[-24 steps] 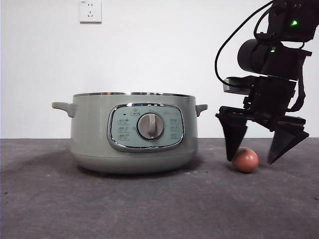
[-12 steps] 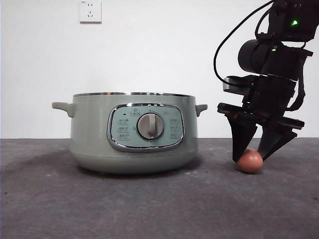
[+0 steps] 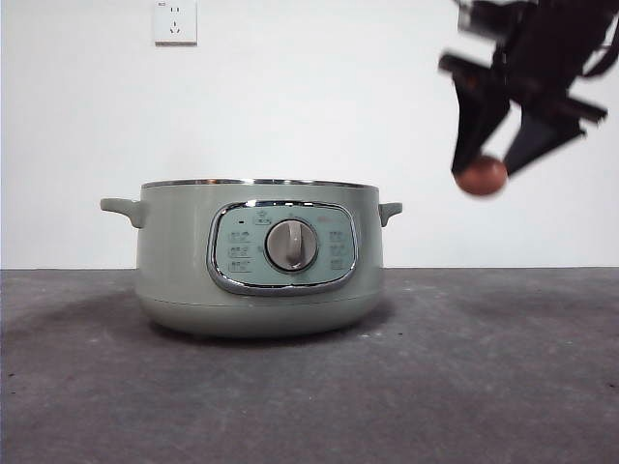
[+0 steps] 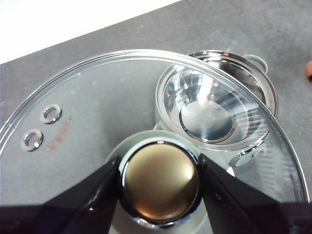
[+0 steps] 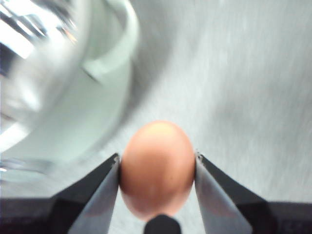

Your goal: Pick up the egg,open the lid,put the egg in the pot,close the lid

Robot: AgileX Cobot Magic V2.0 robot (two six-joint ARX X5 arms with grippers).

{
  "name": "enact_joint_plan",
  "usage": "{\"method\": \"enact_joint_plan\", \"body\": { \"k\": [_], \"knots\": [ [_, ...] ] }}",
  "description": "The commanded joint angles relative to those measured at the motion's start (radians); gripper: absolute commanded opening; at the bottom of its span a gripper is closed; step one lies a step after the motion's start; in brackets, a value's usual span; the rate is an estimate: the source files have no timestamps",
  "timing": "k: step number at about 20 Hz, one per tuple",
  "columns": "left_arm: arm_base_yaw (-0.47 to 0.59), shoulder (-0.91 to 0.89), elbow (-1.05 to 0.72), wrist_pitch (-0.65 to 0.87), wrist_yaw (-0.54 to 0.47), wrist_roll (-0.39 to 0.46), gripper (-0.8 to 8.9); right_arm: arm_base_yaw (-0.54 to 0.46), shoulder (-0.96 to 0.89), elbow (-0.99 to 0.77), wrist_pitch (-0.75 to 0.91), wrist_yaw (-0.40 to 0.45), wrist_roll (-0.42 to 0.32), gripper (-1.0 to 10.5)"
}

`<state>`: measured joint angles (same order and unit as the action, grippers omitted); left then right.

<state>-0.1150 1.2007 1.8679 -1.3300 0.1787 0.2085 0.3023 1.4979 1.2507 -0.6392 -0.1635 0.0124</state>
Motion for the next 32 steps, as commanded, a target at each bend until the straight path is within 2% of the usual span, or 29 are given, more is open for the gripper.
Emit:
{"method": "enact_joint_plan", "body": {
  "k": [1, 4, 7, 12, 15, 22, 32],
  "knots": [
    [0.0, -0.014, 0.004, 0.044, 0.013, 0.001, -0.09, 0.045, -0.003, 0.089, -0.004, -0.005, 0.01, -0.2],
    [0.0, -0.014, 0.004, 0.044, 0.059, 0.001, -0.08, 0.135, 0.045, 0.244, -0.004, -0.003, 0.009, -0.2],
    [0.0, -0.014, 0.004, 0.044, 0.064, 0.002, -0.08, 0.204, 0.163, 0.431, -0.027, 0.005, 0.009, -0.2],
    [0.0, -0.015, 0.004, 0.043, 0.063, 0.001, -0.08, 0.278, 0.42, 0.716, -0.106, 0.024, 0.001, -0.2],
    [0.0, -0.015, 0.004, 0.041, 0.063, 0.002, -0.08, 0.304, 0.564, 0.824, -0.141, 0.026, -0.016, -0.2],
    [0.0, -0.015, 0.004, 0.039, 0.063, 0.002, -0.09, 0.335, 0.755, 0.862, -0.162, 0.06, -0.043, -0.2],
    [0.0, -0.014, 0.004, 0.037, 0.064, 0.002, -0.09, 0.341, 0.83, 0.861, -0.208, 0.111, -0.077, -0.2]
  ]
}}
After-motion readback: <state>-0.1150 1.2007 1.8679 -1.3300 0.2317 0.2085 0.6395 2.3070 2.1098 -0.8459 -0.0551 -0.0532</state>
